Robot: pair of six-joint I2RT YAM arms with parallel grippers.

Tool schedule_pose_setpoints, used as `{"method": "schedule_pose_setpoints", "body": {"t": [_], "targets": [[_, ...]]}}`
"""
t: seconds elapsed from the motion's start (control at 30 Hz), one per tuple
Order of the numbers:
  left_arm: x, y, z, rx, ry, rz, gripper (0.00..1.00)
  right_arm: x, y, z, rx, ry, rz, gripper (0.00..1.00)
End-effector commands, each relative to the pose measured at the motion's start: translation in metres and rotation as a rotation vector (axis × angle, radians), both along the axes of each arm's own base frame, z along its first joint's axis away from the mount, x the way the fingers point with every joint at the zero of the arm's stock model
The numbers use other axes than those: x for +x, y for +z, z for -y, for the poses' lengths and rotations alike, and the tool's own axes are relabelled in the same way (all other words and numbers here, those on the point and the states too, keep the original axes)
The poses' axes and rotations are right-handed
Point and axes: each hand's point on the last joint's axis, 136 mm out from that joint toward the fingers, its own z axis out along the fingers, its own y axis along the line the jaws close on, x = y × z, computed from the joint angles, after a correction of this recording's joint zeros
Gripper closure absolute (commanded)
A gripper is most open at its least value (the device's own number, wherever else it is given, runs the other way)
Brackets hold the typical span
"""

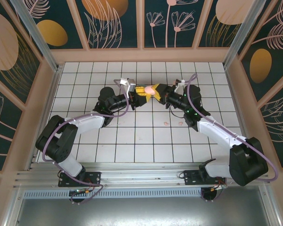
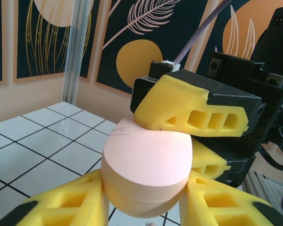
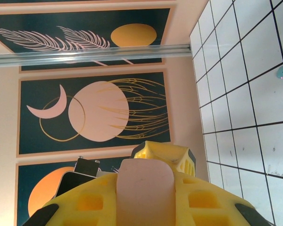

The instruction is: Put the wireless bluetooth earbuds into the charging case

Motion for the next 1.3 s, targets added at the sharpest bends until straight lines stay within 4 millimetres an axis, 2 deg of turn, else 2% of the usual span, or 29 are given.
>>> {"method": "schedule_pose_setpoints", "body": {"t": [0.0,0.17,0.33,0.5,0.67,0.8,0.93,1.07,1.13,1.27], "targets": [[-0.010,0.024,0.009,-0.032,-0.064,0.067,0.69,-0.002,0.008,-0.012,0.006,0.055,0.019,0.83],[-0.013,0.029,0.006,-0.019,-0.051,0.087,0.73,0.003,0.004,-0.014,-0.020,0.061,0.015,0.71],[-0.014,0.024,0.003,0.024,-0.038,0.085,0.73,0.007,0.002,-0.013,-0.044,0.057,0.024,0.59],[-0.012,0.019,-0.001,0.061,-0.005,0.073,0.73,0.011,-0.002,-0.007,-0.070,0.048,0.026,0.47],[-0.010,0.015,-0.006,0.088,0.000,0.045,0.74,0.014,0.002,0.003,-0.126,0.035,0.075,0.37],[-0.010,0.012,-0.012,0.114,0.004,0.026,0.74,0.015,0.015,0.013,-0.270,0.019,0.207,0.30],[-0.013,0.010,-0.017,0.132,-0.006,0.019,0.74,0.014,0.025,0.026,-0.440,-0.003,0.348,0.28],[-0.020,0.009,-0.018,0.154,-0.037,0.027,0.74,0.002,0.048,0.029,-0.552,0.029,0.591,0.25],[-0.024,0.009,-0.019,0.169,-0.059,0.037,0.73,-0.004,0.053,0.030,-0.623,0.044,0.705,0.25],[-0.031,0.007,-0.020,0.206,-0.093,0.056,0.73,-0.015,0.047,0.028,-0.814,0.092,0.920,0.25]]}}
